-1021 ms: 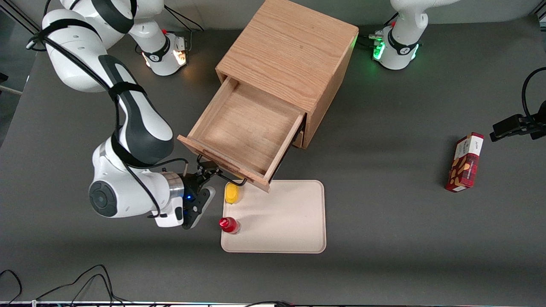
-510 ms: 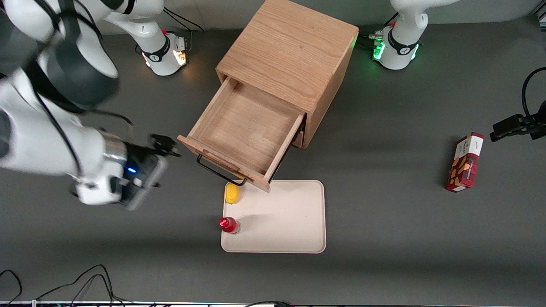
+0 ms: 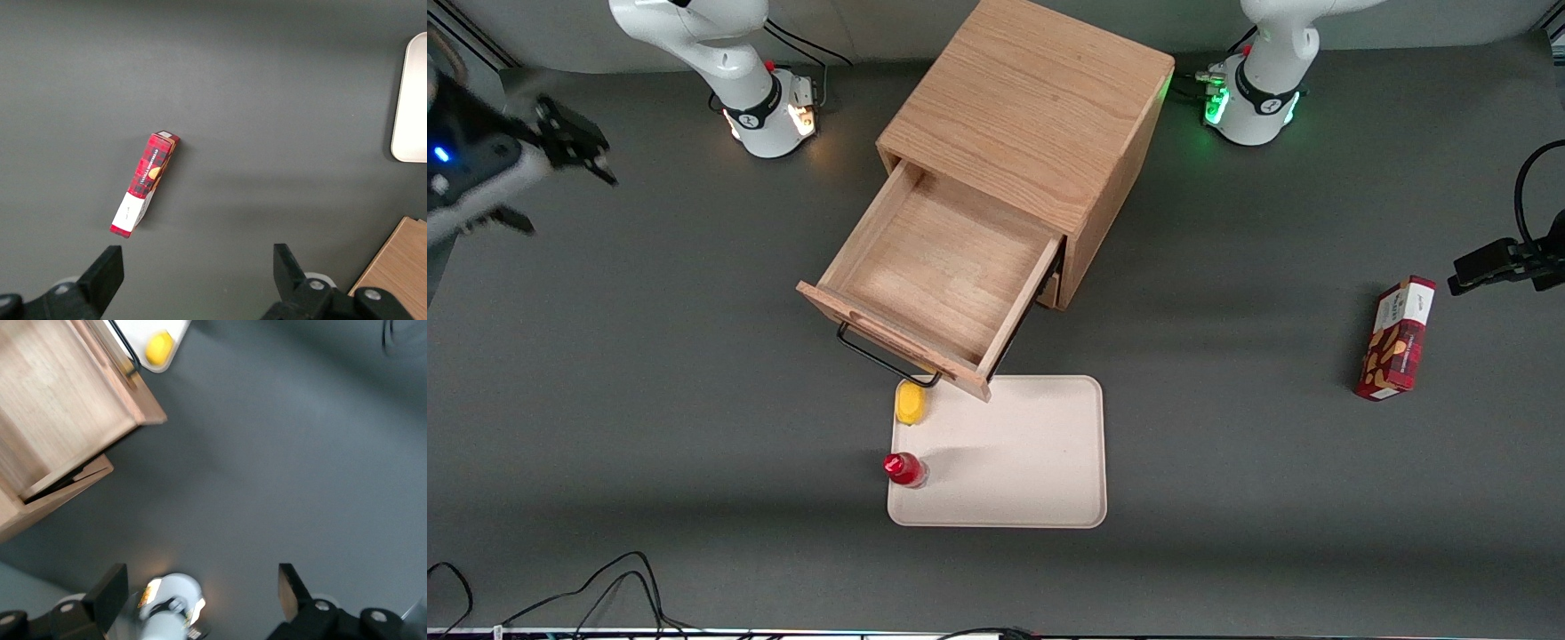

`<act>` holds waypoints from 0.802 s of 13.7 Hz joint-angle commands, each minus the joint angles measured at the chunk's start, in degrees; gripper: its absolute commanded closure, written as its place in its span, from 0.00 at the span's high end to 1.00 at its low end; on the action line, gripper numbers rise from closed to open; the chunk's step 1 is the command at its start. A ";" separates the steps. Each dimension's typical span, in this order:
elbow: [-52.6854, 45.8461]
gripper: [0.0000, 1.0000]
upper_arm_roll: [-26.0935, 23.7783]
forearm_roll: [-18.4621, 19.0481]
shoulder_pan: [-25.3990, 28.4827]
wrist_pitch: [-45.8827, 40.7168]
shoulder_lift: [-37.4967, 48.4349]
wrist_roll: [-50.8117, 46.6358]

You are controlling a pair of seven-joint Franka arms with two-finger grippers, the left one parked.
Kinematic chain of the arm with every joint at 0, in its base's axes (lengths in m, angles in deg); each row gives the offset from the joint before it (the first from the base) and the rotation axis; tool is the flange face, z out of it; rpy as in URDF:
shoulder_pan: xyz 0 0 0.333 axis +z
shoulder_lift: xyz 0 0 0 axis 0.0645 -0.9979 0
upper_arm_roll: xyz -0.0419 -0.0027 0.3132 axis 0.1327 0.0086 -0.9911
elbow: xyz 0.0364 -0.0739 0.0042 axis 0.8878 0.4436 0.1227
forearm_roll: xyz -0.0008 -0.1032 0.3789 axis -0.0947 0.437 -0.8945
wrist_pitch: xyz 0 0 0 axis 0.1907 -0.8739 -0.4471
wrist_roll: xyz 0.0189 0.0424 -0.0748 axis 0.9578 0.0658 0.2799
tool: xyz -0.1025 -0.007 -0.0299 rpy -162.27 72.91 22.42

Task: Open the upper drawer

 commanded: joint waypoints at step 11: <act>53.82 1.00 8.17 -3.58 0.69 27.73 31.39 -18.30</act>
